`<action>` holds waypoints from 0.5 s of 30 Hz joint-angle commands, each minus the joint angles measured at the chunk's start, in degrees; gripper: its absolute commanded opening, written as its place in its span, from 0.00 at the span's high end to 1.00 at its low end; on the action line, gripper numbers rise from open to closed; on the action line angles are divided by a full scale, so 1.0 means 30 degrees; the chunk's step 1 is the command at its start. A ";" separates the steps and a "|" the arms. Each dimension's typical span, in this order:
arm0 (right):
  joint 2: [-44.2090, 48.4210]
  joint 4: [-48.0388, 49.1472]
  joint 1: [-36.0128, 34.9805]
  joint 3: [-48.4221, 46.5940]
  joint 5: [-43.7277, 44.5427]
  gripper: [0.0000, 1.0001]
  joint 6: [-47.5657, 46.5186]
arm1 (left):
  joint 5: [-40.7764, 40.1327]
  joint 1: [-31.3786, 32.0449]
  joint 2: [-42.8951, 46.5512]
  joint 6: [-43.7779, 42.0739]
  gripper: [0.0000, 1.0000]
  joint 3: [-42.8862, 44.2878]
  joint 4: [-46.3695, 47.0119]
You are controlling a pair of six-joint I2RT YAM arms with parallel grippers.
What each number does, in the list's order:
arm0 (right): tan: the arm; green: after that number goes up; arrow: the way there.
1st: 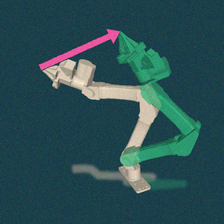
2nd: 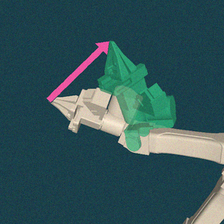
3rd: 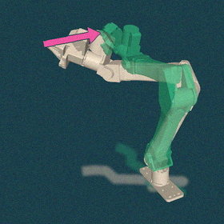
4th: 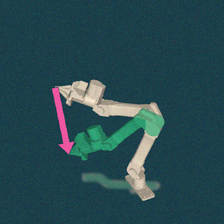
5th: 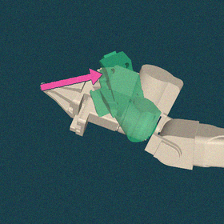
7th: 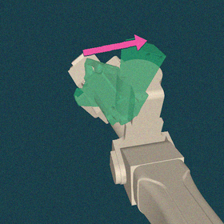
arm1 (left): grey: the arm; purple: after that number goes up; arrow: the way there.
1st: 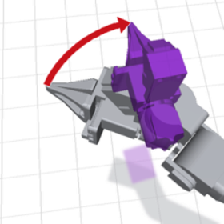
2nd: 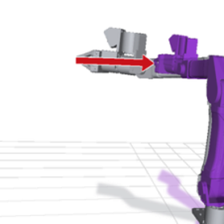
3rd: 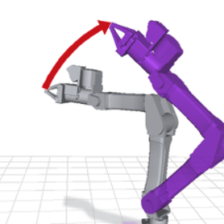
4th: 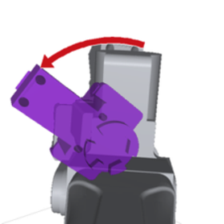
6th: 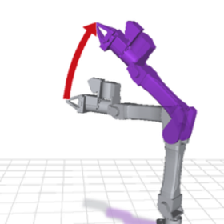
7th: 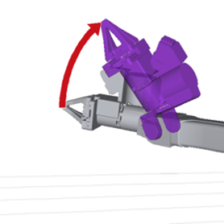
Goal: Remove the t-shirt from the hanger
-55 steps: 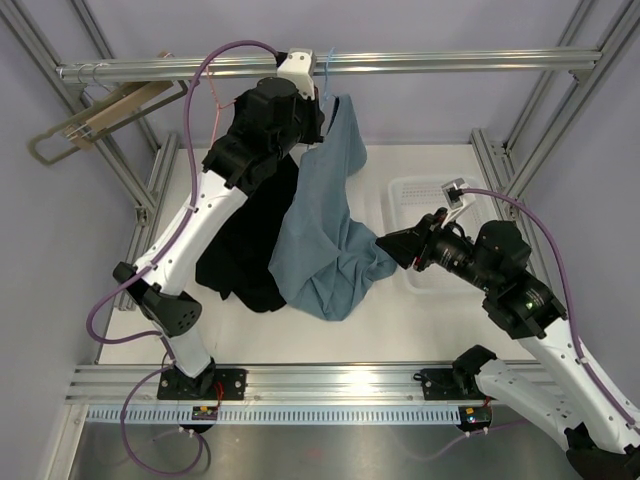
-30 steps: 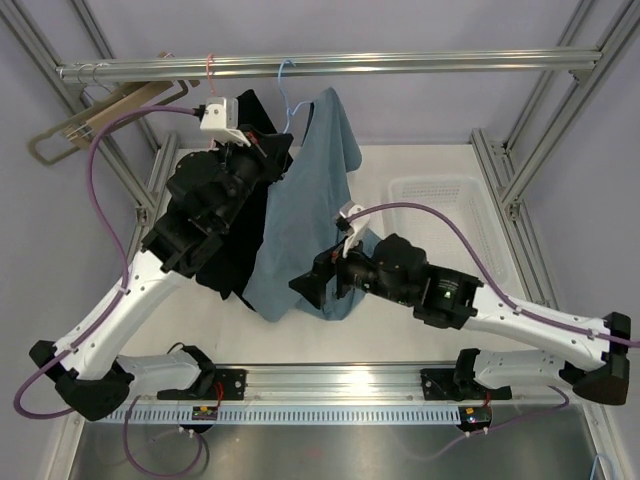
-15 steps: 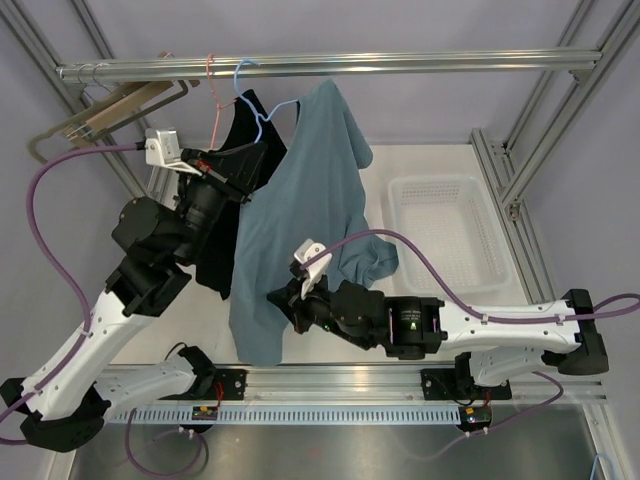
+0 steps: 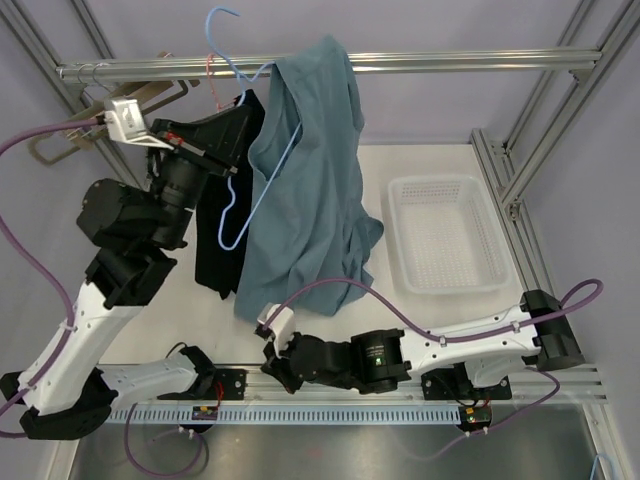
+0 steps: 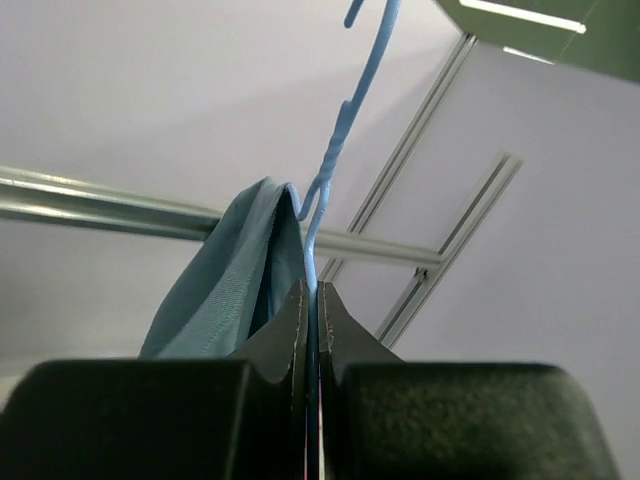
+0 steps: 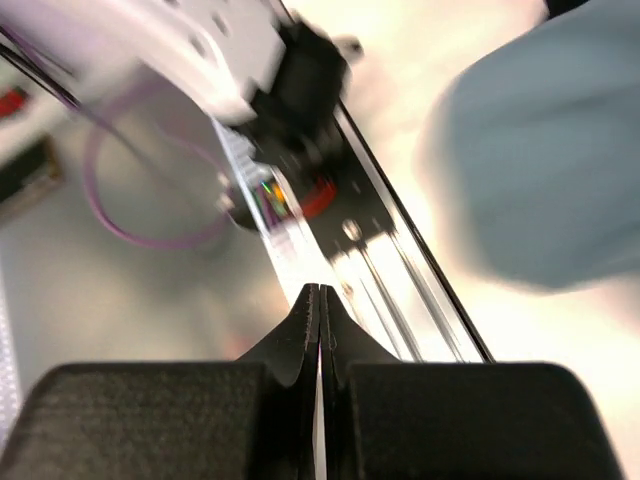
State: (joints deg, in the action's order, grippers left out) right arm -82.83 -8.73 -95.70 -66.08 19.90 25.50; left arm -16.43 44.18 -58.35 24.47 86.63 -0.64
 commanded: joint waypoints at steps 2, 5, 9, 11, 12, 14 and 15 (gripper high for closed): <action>0.3079 -0.1453 0.0520 0.0932 0.2414 1.00 0.0672 | 0.0987 -0.0050 0.1401 0.0747 1.00 0.2641 0.0310; 0.5041 -0.2096 0.1985 0.1754 0.3232 1.00 0.0147 | 0.2799 -0.0050 0.2541 0.1653 1.00 0.2676 -0.1713; 0.7477 -0.3766 0.2718 0.0471 0.5843 1.00 -0.2078 | 0.4127 -0.0050 0.5409 0.2652 1.00 0.0198 -0.3708; 0.8763 -0.3623 0.3767 0.0145 0.5819 1.00 -0.3538 | 0.4594 -0.0050 0.7373 0.3004 1.00 -0.1068 -0.3856; 0.9119 -0.3420 0.4210 -0.0205 0.5702 1.00 -0.4041 | 0.4770 -0.0050 0.7901 0.3238 1.00 -0.1567 -0.4031; 0.9618 -0.3126 0.5466 -0.0675 0.5119 1.00 -0.5418 | 0.5531 -0.0079 0.8955 0.3880 1.00 -0.2624 -0.4091; 0.9650 -0.2922 0.5880 -0.1112 0.4911 1.00 -0.5742 | 0.6143 -0.0050 0.9135 0.4117 1.00 -0.2859 -0.4150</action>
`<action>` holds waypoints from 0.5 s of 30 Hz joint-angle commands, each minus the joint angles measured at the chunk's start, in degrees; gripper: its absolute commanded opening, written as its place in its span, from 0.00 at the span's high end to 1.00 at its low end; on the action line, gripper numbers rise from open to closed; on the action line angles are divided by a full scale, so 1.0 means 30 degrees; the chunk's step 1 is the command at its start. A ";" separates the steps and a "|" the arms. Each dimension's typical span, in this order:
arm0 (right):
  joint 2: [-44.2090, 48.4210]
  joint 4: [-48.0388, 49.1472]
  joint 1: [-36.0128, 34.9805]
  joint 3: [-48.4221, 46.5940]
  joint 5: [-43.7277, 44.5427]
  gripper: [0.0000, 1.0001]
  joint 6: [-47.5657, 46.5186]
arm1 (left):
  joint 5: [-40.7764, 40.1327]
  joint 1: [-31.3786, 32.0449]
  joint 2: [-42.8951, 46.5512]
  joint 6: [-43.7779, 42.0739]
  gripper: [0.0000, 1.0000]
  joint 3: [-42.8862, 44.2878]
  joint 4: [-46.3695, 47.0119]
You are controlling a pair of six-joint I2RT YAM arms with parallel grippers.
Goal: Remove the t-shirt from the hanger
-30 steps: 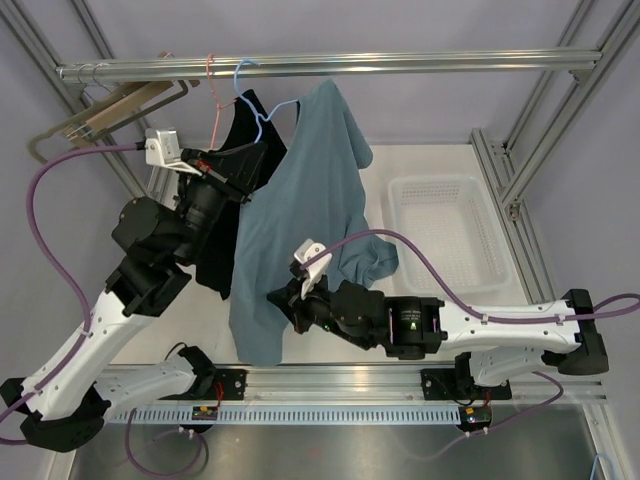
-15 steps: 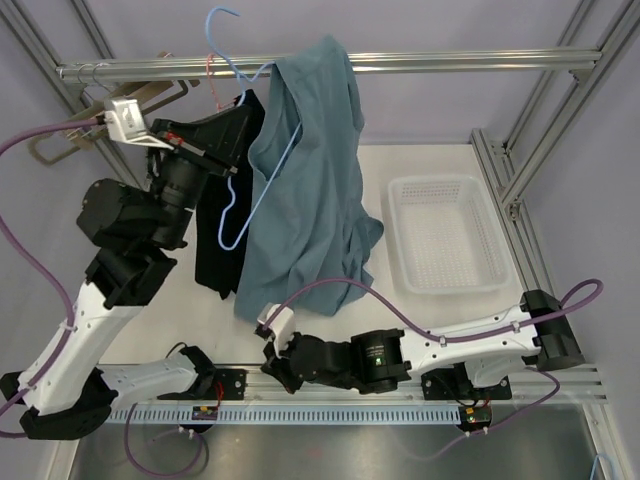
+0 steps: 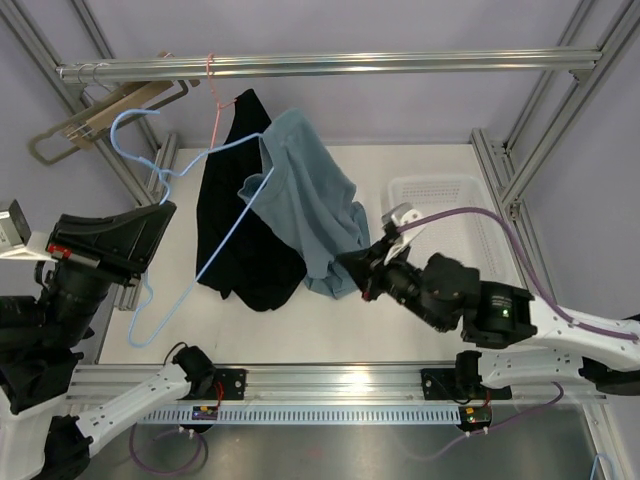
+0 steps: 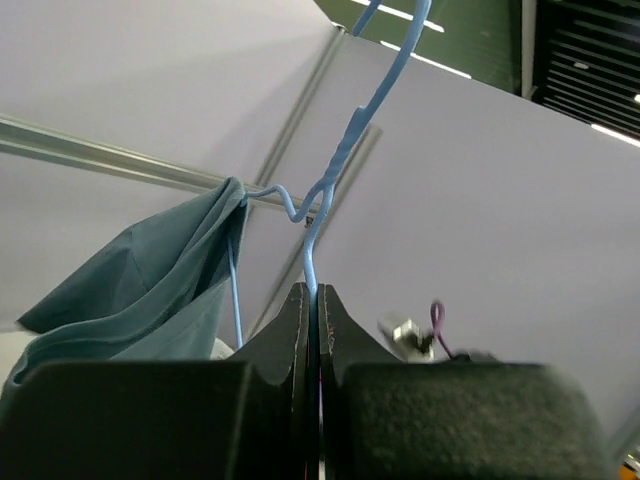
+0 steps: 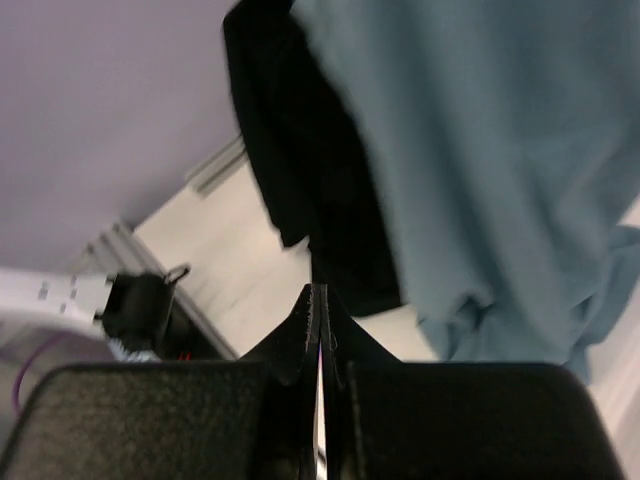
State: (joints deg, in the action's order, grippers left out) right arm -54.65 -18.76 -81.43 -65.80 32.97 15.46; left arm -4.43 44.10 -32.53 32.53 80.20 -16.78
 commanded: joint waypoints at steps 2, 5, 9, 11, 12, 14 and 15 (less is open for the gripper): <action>-0.0235 0.0396 0.1885 -0.1648 -0.0465 1.00 -0.2431 | 0.3142 -0.0050 0.0591 0.1868 1.00 -0.0837 0.1139; -0.1204 0.0394 0.2328 -0.1158 -0.2870 0.67 -0.1290 | 0.3905 -0.0050 0.0242 0.2017 1.00 -0.0515 0.1110; -0.1441 0.2352 0.2444 0.0427 -0.0712 0.01 -0.2102 | 0.4931 -0.0050 -0.0083 0.2046 1.00 0.0042 0.1139; -0.1090 0.2912 0.3028 0.1012 -0.0212 0.01 -0.3744 | 0.5078 -0.0021 0.0063 0.2104 1.00 0.0101 0.1168; -0.1002 0.3263 0.3466 0.1131 -0.0383 0.01 -0.4038 | 0.5195 -0.0050 0.0179 0.2192 1.00 0.0159 0.1110; -0.1291 0.3558 0.5077 0.1221 -0.1055 0.01 -0.4276 | 0.5809 -0.0021 0.0268 0.2483 1.00 0.0160 0.1139; -0.1642 0.3733 0.5575 0.1134 -0.1320 0.00 -0.4247 | 0.5898 -0.0050 0.0327 0.2572 1.00 0.0073 0.1139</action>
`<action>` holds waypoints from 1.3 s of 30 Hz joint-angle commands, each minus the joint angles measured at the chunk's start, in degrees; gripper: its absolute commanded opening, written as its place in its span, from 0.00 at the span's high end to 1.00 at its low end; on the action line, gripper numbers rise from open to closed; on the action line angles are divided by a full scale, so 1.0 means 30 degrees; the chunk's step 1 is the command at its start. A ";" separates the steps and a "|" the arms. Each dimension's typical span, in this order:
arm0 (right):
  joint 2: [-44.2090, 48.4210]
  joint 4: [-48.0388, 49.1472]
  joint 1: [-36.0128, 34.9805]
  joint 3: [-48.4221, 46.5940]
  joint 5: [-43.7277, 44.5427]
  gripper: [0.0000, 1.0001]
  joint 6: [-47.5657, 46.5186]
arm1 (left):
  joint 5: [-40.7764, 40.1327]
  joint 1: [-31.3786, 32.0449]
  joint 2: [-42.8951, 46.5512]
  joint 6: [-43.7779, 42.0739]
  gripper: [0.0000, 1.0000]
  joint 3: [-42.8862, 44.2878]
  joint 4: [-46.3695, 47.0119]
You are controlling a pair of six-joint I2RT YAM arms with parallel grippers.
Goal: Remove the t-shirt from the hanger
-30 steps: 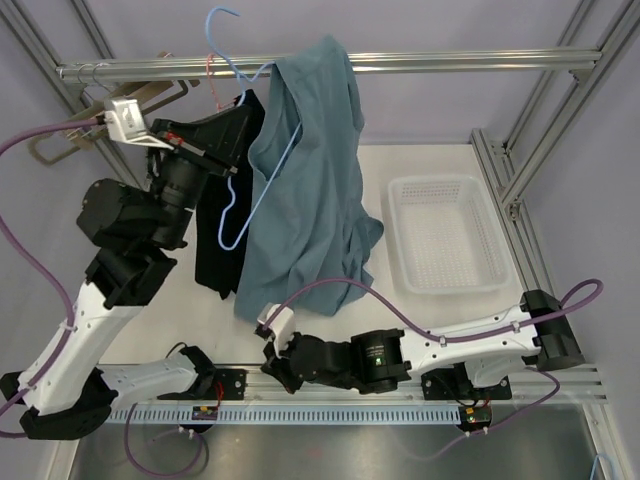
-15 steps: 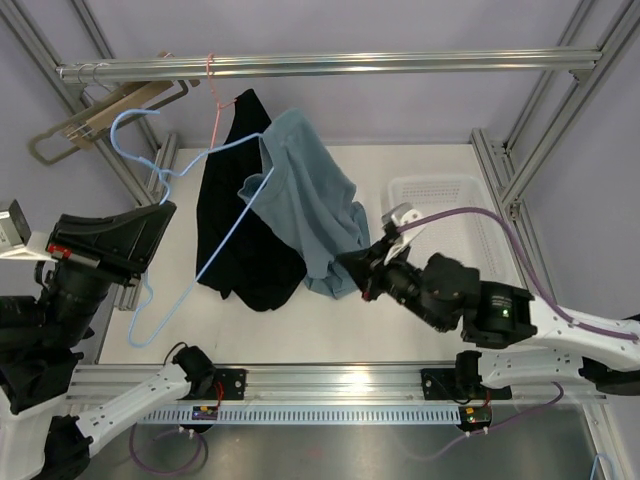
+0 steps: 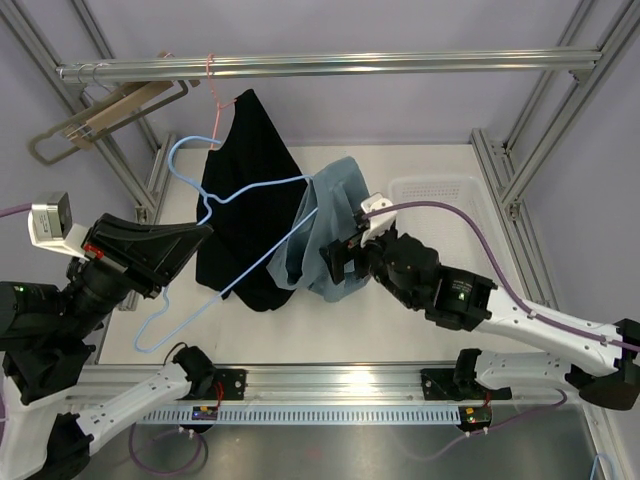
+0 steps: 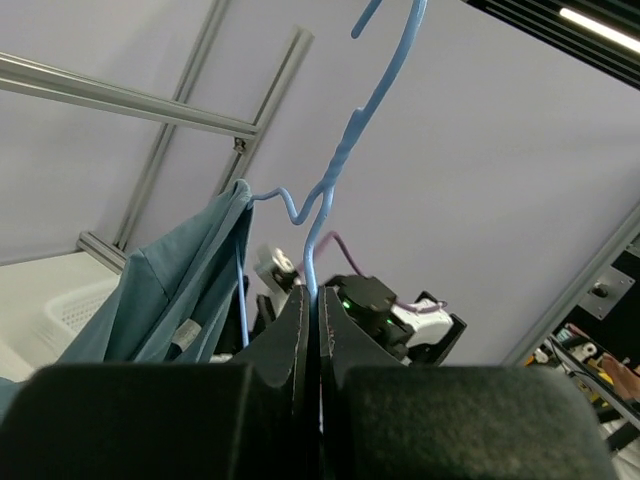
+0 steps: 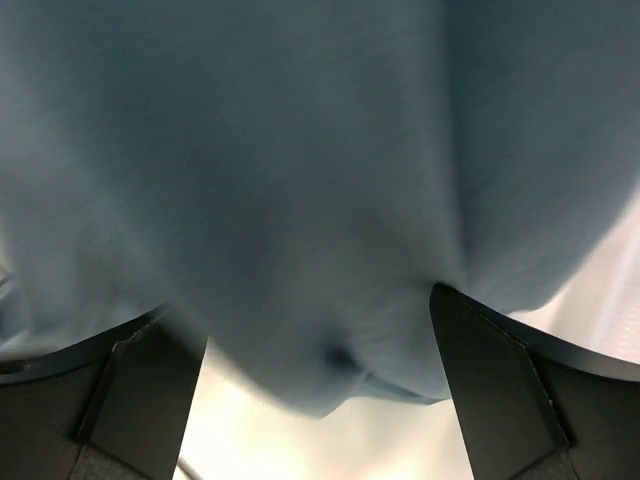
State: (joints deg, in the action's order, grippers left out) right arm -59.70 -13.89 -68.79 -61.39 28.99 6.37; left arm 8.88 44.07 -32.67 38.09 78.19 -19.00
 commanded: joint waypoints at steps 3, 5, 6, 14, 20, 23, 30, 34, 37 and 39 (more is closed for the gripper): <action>-0.1307 0.3275 0.2452 -0.0836 -0.0875 0.03 -0.1245 | 0.1521 -0.0043 0.0751 0.0753 1.00 0.0683 0.1417; -0.1924 0.4389 0.2570 -0.1419 -0.0058 0.22 -0.1448 | 0.1025 -0.0043 0.1160 0.0402 1.00 0.0684 0.0569; -0.2070 0.4396 0.2686 -0.1713 0.0090 0.31 -0.1653 | 0.0733 -0.0043 0.1365 0.0284 1.00 0.0626 0.0302; -0.2218 0.4396 0.3478 -0.8320 0.0031 1.00 -0.3468 | -0.1815 -0.0014 0.3881 -0.1033 1.00 -0.0340 -0.3064; -0.4266 0.2583 0.3537 -1.6140 0.2460 1.00 -0.7685 | -0.4366 -0.0014 0.5145 -0.2440 1.00 -0.1831 -0.5793; -0.6081 0.1007 0.4383 -2.0337 0.3167 1.00 -0.9182 | -0.4865 -0.0014 0.5410 -0.2880 1.00 -0.2536 -0.5794; -1.0564 -0.2632 0.8658 -2.8225 0.2906 1.00 -0.9631 | -0.4720 -0.0014 0.5029 -0.3408 1.00 -0.3533 -0.5356; -1.0018 -0.2962 1.1644 -2.5348 0.1326 1.00 -0.7080 | -0.4602 -0.0043 0.4796 -0.3466 1.00 -0.3827 -0.4828; -0.7855 -0.1470 1.2441 -2.0113 0.0942 1.00 -0.5672 | -0.4515 -0.0014 0.4503 -0.3496 1.00 -0.4003 -0.4623; -0.6010 -0.0499 1.3113 -1.7577 0.1029 1.00 -0.4592 | -0.4398 -0.0014 0.4209 -0.3467 1.00 -0.4149 -0.4447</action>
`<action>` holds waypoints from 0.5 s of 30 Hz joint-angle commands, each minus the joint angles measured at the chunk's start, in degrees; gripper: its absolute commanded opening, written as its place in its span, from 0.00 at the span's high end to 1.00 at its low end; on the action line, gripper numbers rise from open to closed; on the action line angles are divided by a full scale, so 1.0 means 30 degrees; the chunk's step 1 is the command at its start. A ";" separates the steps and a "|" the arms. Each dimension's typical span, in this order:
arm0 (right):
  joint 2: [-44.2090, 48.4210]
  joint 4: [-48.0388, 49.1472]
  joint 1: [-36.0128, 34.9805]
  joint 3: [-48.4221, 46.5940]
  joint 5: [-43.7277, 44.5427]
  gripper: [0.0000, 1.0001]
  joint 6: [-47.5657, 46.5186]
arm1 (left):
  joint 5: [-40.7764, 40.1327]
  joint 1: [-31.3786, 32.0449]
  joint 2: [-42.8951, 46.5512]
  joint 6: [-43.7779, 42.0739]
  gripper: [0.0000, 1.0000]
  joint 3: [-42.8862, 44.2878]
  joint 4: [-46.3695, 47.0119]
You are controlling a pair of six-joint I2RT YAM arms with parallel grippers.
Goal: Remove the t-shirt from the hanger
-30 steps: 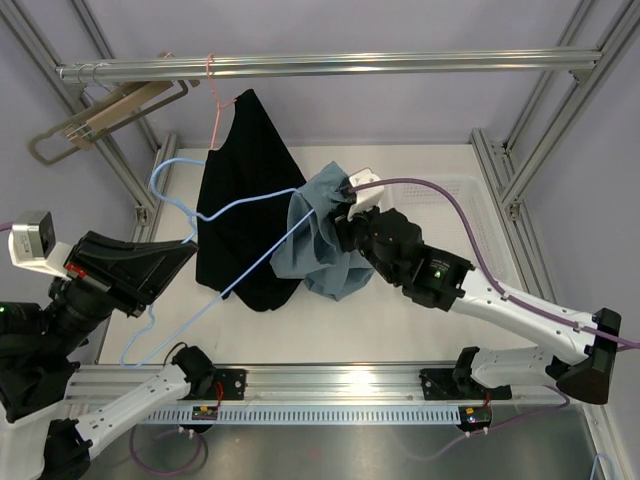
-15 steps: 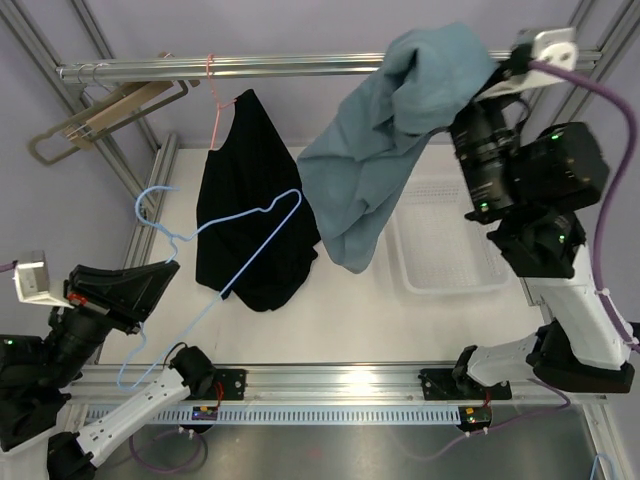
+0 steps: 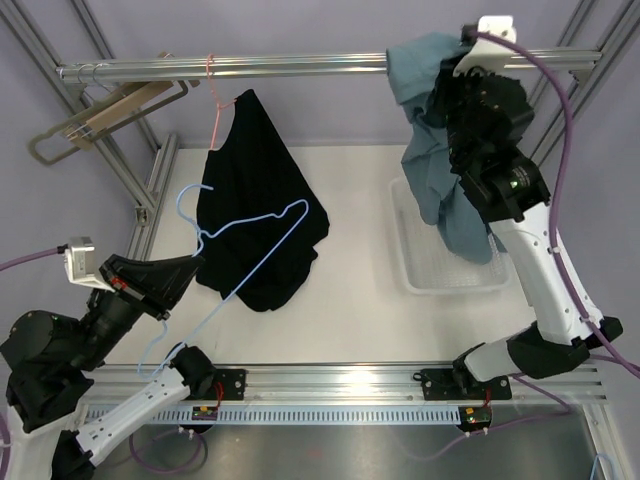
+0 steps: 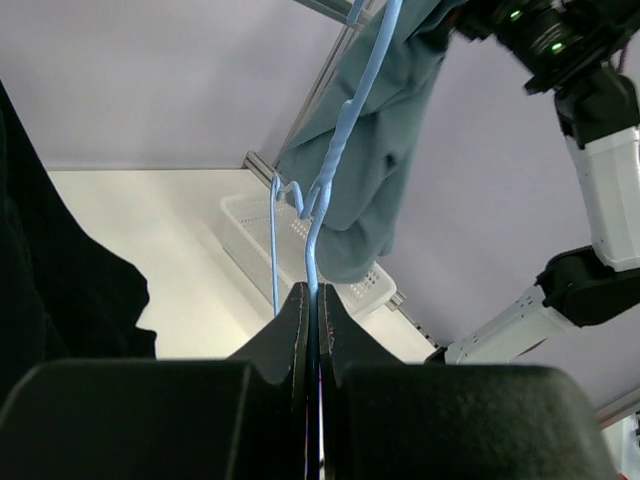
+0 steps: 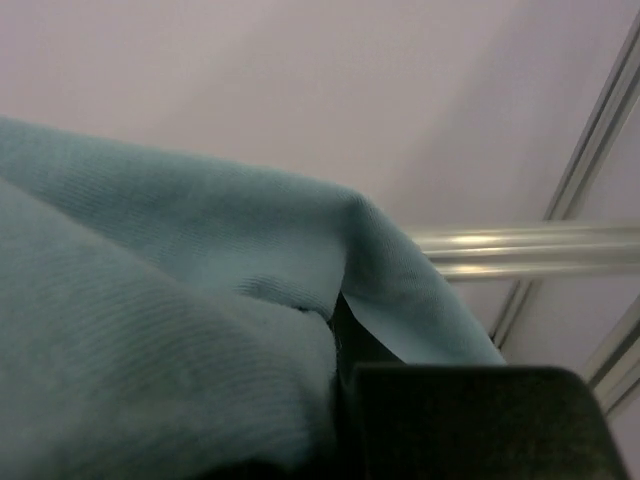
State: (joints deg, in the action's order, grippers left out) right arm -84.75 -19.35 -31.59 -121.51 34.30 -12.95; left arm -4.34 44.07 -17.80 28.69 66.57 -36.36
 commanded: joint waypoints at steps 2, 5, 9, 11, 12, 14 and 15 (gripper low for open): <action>0.3664 0.2517 0.1038 0.6477 -0.0451 1.00 0.2410 | 0.0127 -0.0014 -0.1066 -0.0276 1.00 -0.0478 0.1630; 0.6359 0.3285 0.1827 1.0933 0.0955 1.00 0.3493 | 0.0362 -0.0043 -0.1447 -0.0158 1.00 -0.0596 0.2010; 0.9725 0.3053 0.2709 1.5272 0.2357 1.00 0.6446 | 0.0597 -0.0014 -0.2412 0.0075 1.00 -0.0597 0.2626; 1.0464 0.2762 0.2914 1.8112 0.3064 1.00 0.8317 | 0.0568 -0.0014 -0.2824 0.0047 1.00 -0.0539 0.2977; 1.0902 0.2586 0.2972 1.8963 0.3618 1.00 0.8939 | 0.0364 -0.0043 -0.3029 -0.0011 1.00 -0.0393 0.3095; 1.1082 0.2292 0.3148 2.1862 0.3887 1.00 1.0316 | 0.0158 -0.0014 -0.3702 -0.0041 1.00 -0.0275 0.3329; 1.0850 0.2233 0.3294 2.3467 0.3597 1.00 1.1657 | 0.0041 -0.0014 -0.3879 -0.0099 1.00 -0.0129 0.3447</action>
State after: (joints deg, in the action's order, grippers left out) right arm -50.15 -14.44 -22.68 -60.34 41.56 10.26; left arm -3.73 44.07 -27.33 28.71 64.73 -31.38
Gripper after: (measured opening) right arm 0.034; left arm 0.026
